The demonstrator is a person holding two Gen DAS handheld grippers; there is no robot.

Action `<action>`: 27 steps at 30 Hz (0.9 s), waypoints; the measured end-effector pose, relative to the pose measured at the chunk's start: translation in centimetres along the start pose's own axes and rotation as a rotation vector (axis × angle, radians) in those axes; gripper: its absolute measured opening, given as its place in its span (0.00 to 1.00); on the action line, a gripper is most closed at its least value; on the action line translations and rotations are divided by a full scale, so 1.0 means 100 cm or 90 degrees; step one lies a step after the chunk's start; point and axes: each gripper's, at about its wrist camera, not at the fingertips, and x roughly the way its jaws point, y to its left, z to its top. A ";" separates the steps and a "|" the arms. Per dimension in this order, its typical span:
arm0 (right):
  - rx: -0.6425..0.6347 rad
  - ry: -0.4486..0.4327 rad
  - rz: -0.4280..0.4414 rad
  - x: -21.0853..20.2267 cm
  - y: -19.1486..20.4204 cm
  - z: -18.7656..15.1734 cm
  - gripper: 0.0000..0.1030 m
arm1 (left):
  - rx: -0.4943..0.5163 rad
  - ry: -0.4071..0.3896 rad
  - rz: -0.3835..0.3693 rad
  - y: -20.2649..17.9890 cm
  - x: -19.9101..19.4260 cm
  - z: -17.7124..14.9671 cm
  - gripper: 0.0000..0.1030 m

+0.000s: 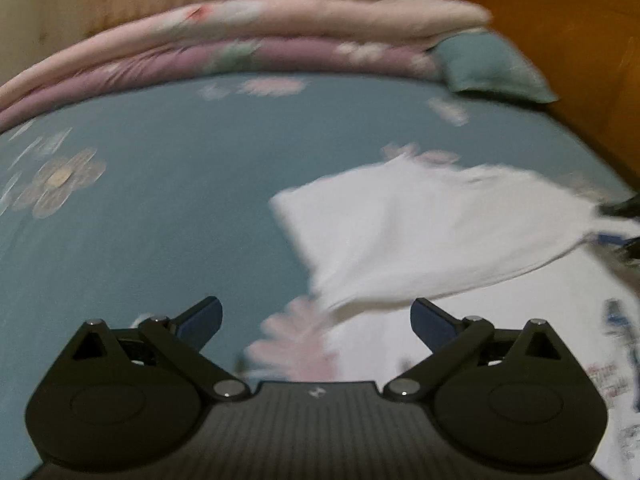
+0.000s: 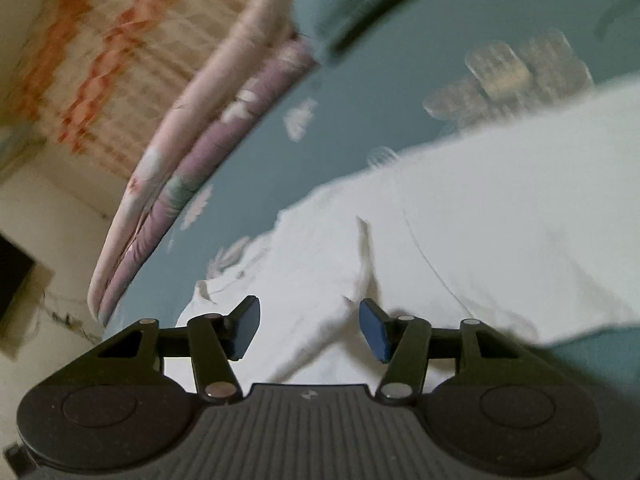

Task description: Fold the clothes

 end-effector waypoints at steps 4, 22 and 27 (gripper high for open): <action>0.029 0.004 0.019 0.015 -0.008 0.000 0.45 | 0.037 -0.012 -0.085 -0.029 0.015 0.018 0.98; -0.181 -0.114 -0.131 -0.024 0.037 -0.004 0.23 | -0.005 0.039 -0.113 -0.033 0.065 0.017 0.98; -0.294 -0.063 -0.109 0.009 0.060 -0.026 0.27 | 0.000 0.030 -0.115 -0.047 0.099 0.041 0.98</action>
